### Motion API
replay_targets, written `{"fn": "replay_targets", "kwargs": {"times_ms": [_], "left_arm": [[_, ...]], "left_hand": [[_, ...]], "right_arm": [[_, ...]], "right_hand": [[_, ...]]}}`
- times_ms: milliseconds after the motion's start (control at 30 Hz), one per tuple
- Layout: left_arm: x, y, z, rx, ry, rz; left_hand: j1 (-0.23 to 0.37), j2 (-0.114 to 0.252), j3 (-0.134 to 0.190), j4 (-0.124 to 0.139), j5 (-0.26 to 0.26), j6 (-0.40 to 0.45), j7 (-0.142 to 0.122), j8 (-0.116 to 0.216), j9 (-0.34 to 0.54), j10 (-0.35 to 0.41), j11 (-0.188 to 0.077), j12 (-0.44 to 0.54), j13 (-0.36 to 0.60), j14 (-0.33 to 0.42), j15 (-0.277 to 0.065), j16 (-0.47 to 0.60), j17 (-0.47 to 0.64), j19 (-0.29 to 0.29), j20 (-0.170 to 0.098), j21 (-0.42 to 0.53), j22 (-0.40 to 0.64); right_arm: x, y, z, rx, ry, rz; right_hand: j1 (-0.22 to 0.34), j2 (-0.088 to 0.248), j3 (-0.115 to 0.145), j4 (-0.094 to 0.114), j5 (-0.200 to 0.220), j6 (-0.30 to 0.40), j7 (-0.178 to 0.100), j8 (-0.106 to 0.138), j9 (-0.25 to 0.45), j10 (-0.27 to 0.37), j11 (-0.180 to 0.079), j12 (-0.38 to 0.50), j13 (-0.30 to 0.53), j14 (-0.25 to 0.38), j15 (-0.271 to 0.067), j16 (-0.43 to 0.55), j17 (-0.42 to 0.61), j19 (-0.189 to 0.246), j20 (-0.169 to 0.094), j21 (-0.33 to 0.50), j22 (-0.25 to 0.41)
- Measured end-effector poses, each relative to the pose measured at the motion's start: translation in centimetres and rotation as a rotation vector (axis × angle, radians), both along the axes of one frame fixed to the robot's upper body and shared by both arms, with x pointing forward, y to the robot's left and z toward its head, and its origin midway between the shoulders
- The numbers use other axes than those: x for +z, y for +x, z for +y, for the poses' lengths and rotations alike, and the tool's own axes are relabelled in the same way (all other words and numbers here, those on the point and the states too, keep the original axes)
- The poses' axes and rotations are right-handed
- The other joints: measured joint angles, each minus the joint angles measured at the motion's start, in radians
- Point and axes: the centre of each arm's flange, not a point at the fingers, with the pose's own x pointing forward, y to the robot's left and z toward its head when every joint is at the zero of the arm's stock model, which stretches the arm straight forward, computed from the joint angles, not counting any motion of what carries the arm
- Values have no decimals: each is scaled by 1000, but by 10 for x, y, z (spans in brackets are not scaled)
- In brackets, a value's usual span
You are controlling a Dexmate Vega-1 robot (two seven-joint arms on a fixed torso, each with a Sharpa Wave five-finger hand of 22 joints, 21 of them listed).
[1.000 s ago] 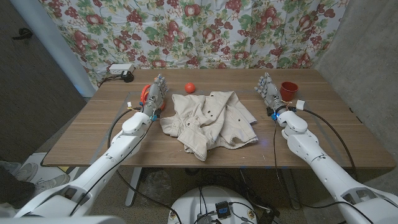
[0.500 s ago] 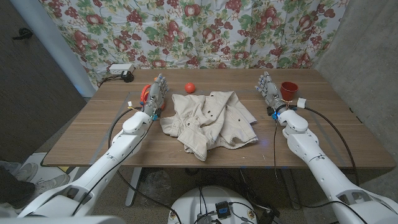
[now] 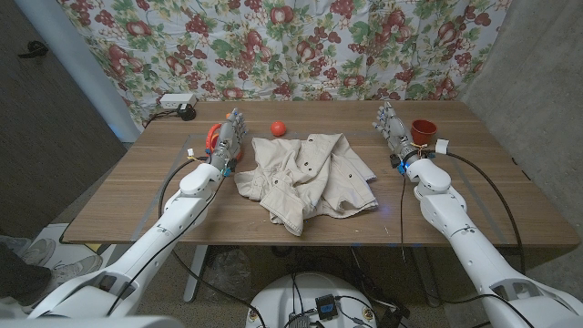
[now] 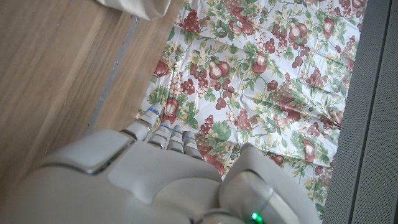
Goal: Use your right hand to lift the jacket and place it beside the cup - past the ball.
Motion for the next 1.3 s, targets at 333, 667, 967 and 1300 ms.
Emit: {"fn": "replay_targets", "kwargs": {"times_ms": [333,667,967,1300], "left_arm": [[-2,1,1,-1,0,3],[-1,1,1,0,0,3],[-1,1,1,1,3,3],[-1,2,2,3,6,5]], "left_hand": [[0,0,0,0,0,0,0,0,0,0,0,0,0,0,0,0,0,0,0,0,0],[0,0,0,0,0,0,0,0,0,0,0,0,0,0,0,0,0,0,0,0,0],[0,0,0,0,0,0,0,4,0,0,0,0,0,0,0,0,0,0,0,0,0],[0,0,0,0,0,0,0,4,0,0,0,0,0,0,0,0,0,0,0,0,0]], "right_arm": [[6,-5,4,-24,-49,-36],[12,-9,7,-48,-89,-65],[17,-13,10,-64,-126,-95],[23,-17,14,-94,-178,-130]], "right_hand": [[1,0,3,-3,0,6,-6,0,0,1,1,0,0,0,0,0,-1,5,-5,8,0],[9,1,7,-7,0,11,0,0,0,1,1,0,0,0,0,0,-3,5,-5,8,0],[9,1,7,-7,0,15,-4,6,0,5,5,0,0,0,0,0,-3,11,0,8,0],[15,7,11,-11,0,18,-7,6,0,11,-1,0,0,0,0,0,-3,16,-5,8,0]]}}
